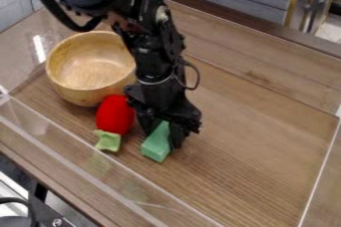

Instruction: Remove the green stick from the brown bowl and put it on the table

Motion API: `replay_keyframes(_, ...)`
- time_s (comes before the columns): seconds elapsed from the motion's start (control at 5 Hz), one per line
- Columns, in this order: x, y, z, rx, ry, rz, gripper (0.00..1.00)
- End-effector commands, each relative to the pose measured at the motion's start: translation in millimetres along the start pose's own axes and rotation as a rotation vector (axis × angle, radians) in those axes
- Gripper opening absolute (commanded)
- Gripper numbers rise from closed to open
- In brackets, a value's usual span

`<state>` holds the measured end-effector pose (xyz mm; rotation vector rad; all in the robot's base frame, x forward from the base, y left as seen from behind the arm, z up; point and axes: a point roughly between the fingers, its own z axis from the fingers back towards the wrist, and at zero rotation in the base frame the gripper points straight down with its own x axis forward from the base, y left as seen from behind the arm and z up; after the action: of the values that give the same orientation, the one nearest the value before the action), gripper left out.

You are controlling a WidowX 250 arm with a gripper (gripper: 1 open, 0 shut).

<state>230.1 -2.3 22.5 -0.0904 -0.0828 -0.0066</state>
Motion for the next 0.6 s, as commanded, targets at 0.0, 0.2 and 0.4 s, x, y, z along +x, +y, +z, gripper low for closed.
replay_keyframes(0.0, 11.8, -1.7, 5.7, 0.002, -0.036, 0.004, 0.0)
replay_keyframes(0.2, 13.7, -0.1, 5.2, 0.001, -0.038, 0.021, 0.0)
replay_keyframes(0.4, 16.6, -5.6, 16.2, -0.004, -0.033, 0.002, 0.0)
